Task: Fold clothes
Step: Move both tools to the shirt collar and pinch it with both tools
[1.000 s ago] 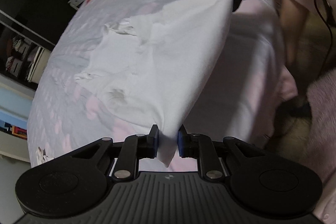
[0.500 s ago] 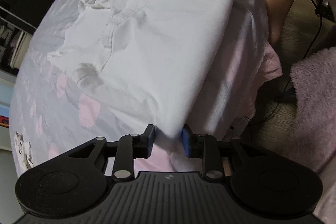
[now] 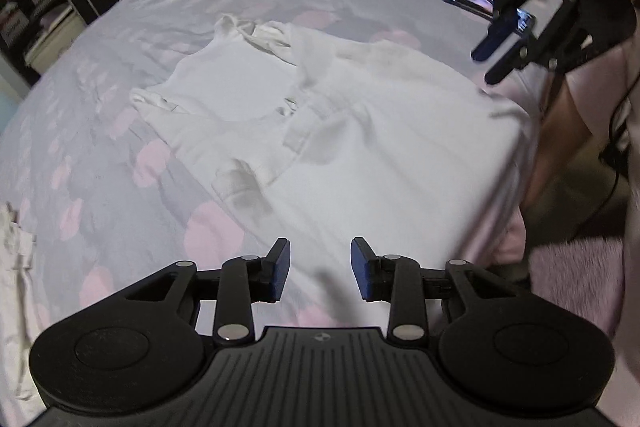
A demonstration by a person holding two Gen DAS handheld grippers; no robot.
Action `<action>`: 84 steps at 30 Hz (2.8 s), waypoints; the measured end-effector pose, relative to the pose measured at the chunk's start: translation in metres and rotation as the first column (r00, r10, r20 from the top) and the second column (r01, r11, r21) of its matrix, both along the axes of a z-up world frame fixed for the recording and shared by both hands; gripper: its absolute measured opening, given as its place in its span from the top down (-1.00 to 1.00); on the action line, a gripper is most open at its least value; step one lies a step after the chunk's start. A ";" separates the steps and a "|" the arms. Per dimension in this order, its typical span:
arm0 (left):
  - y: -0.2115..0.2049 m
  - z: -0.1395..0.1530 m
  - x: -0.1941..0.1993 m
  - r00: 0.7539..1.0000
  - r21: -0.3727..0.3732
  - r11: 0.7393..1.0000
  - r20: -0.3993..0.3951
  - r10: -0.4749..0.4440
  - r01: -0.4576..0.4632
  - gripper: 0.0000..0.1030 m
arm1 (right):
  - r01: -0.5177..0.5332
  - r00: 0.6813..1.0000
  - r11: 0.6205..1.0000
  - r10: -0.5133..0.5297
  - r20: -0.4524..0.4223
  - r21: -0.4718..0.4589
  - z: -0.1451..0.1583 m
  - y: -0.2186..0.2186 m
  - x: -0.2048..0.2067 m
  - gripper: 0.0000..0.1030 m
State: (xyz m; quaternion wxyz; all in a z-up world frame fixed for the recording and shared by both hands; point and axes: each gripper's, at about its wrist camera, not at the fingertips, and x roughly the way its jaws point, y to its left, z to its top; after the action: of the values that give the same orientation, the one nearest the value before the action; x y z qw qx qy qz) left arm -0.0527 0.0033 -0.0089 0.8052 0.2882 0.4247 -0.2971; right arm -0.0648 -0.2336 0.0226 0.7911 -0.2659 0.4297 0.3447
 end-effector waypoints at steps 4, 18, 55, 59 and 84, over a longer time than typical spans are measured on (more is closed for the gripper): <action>0.001 -0.015 0.031 0.998 -0.038 0.998 -0.037 0.047 -0.049 0.43 | 0.066 0.997 0.997 -0.064 -0.039 0.031 -0.014 0.001 0.033 0.67; 0.019 -0.037 0.112 0.968 -0.189 0.952 -0.129 0.217 -0.239 0.56 | 0.257 0.966 0.961 -0.254 -0.042 0.105 -0.046 0.001 0.112 0.73; 0.048 -0.076 0.329 0.836 -0.438 0.719 -0.185 0.516 -0.540 0.57 | 0.558 0.824 0.773 -0.558 -0.095 0.303 -0.073 0.011 0.359 1.00; 0.052 -0.078 0.339 0.839 -0.467 0.706 -0.181 0.513 -0.532 0.61 | 0.567 0.815 0.765 -0.575 -0.071 0.305 -0.074 0.017 0.373 1.00; 0.057 -0.073 0.358 0.839 -0.410 0.746 -0.103 0.535 -0.526 0.02 | 0.580 0.807 0.731 -0.577 -0.129 0.358 -0.071 0.004 0.395 0.22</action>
State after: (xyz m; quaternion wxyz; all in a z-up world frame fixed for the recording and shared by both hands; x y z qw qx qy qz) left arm 0.3055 0.0601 -0.0819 0.9032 -0.0221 0.4059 -0.1379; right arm 0.3302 -0.2294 -0.0489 0.8929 0.0412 0.4192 0.1592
